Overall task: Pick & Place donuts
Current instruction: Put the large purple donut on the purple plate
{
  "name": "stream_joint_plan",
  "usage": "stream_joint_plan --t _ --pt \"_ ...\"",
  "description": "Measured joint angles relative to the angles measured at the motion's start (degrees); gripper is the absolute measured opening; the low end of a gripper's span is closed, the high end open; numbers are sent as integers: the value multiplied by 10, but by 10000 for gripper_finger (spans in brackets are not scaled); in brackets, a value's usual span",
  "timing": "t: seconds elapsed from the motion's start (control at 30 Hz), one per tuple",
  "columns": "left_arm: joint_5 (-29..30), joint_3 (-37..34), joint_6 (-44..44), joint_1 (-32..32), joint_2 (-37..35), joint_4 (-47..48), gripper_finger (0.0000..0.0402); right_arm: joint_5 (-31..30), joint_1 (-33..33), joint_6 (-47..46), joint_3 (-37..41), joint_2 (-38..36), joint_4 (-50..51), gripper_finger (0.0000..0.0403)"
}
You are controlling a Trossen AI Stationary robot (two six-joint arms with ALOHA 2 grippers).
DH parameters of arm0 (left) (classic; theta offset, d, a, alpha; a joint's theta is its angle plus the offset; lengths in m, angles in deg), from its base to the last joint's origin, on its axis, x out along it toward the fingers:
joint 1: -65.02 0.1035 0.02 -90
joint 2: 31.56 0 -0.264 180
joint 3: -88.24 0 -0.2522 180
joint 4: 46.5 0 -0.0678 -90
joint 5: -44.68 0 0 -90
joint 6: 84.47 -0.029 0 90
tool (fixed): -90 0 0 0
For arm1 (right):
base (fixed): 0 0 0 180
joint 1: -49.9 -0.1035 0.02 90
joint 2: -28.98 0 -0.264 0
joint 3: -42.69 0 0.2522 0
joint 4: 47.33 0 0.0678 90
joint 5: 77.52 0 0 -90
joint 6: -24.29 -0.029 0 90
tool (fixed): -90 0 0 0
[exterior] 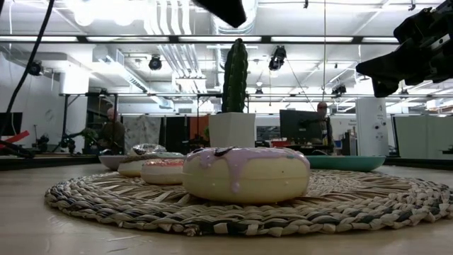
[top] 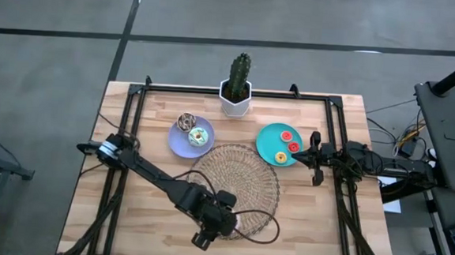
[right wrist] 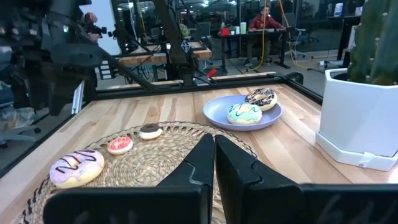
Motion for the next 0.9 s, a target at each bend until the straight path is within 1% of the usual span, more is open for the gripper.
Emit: stream_joint_plan --t 0.13,0.3,0.6,0.9 --pt "0 -22 0 0 0 -7 206 0 0 0 0 0 0 8" --pt "1 -32 6 -1 0 -21 206 0 0 0 0 0 0 9" --pt "2 -15 20 -4 25 -25 206 0 0 0 0 0 0 8" --pt "3 -14 19 -4 29 -17 206 0 0 0 0 0 0 9"
